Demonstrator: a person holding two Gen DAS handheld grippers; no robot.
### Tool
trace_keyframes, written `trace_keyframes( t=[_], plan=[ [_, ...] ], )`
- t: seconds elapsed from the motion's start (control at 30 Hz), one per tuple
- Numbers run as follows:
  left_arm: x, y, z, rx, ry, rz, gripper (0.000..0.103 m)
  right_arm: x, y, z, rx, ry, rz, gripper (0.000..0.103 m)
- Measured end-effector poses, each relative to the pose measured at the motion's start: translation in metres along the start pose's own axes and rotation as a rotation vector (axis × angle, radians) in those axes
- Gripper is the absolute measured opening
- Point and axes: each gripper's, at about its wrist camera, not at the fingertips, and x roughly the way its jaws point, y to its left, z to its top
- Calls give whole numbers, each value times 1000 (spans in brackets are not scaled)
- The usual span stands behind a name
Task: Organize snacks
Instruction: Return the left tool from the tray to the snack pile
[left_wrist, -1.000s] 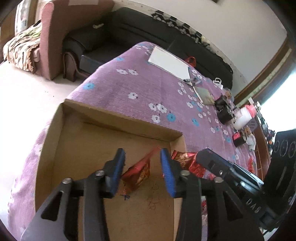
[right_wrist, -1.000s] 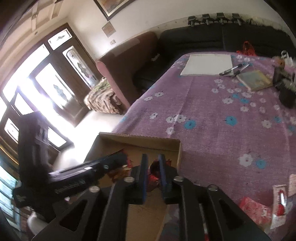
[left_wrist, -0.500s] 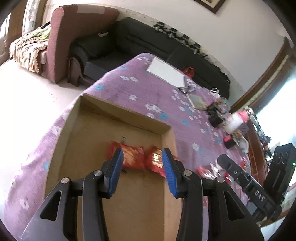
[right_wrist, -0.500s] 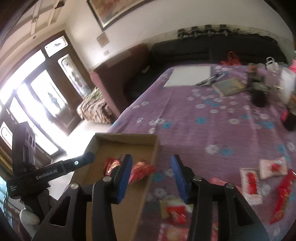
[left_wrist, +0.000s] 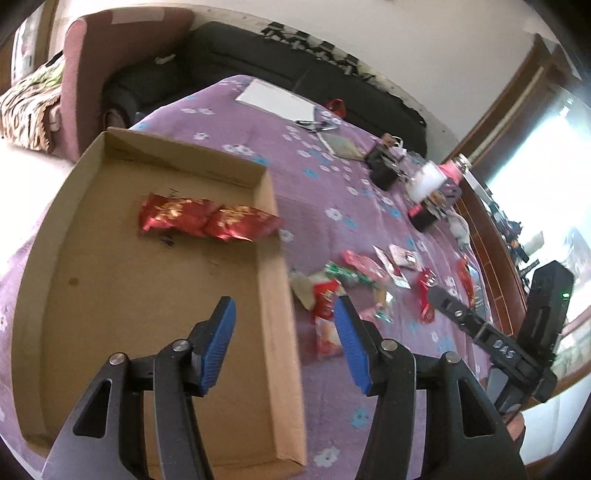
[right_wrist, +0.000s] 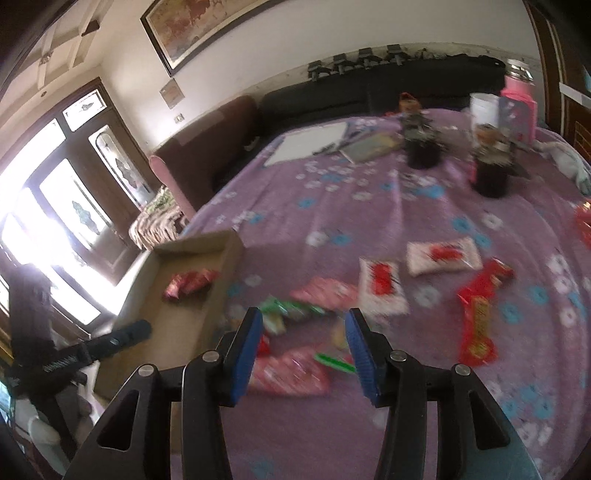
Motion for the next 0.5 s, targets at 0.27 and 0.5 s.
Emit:
trace_keyframes(
  t=[0.27, 0.5],
  plan=[
    [1, -15, -10, -3, 3, -33, 54, 19, 2, -16, -38, 83, 8, 50],
    [-18, -7, -15, -26, -26, -33, 54, 82, 40, 26, -84, 126, -42, 50]
  ],
)
